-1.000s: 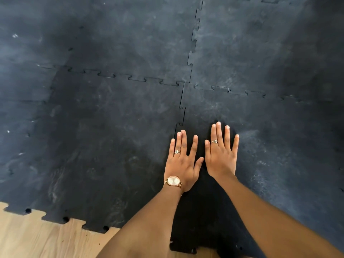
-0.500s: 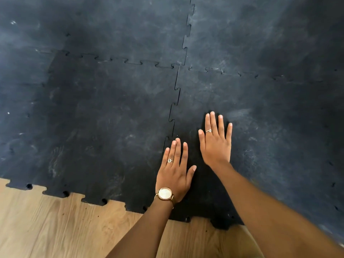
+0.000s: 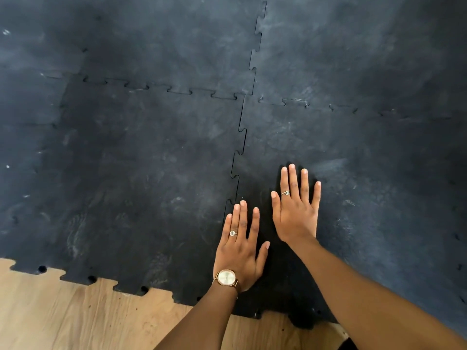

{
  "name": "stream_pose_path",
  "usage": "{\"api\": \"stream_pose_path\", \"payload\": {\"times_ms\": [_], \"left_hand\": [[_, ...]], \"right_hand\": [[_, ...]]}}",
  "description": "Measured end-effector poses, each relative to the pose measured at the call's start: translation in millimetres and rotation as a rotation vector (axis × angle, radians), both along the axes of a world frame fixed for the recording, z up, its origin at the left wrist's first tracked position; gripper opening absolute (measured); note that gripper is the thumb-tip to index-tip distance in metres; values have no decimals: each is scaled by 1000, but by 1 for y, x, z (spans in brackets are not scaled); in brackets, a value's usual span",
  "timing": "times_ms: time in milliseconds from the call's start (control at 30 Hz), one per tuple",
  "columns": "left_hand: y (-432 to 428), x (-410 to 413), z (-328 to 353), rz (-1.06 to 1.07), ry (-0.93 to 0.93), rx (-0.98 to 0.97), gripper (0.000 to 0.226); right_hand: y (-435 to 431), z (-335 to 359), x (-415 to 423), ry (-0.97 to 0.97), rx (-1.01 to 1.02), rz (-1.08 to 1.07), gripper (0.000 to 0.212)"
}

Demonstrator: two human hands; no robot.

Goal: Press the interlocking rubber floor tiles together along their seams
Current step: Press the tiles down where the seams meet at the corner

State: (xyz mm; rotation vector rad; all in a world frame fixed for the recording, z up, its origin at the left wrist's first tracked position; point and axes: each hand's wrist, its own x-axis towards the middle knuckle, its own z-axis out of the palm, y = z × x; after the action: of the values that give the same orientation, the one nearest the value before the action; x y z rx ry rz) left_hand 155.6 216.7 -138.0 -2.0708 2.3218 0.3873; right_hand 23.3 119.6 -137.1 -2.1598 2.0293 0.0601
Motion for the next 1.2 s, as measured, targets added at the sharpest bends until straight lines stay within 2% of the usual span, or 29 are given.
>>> {"api": "stream_pose_path", "payload": {"times_ms": [400, 667, 1200], "left_hand": [[1, 0, 10, 16, 25, -12, 66], [47, -3, 6, 14, 43, -20, 64], [43, -5, 3, 38, 16, -8, 66]], "right_hand": [[8, 7, 0, -28, 22, -6, 61], [97, 3, -3, 9, 35, -26, 61], [93, 10, -2, 25, 90, -14, 61]]}}
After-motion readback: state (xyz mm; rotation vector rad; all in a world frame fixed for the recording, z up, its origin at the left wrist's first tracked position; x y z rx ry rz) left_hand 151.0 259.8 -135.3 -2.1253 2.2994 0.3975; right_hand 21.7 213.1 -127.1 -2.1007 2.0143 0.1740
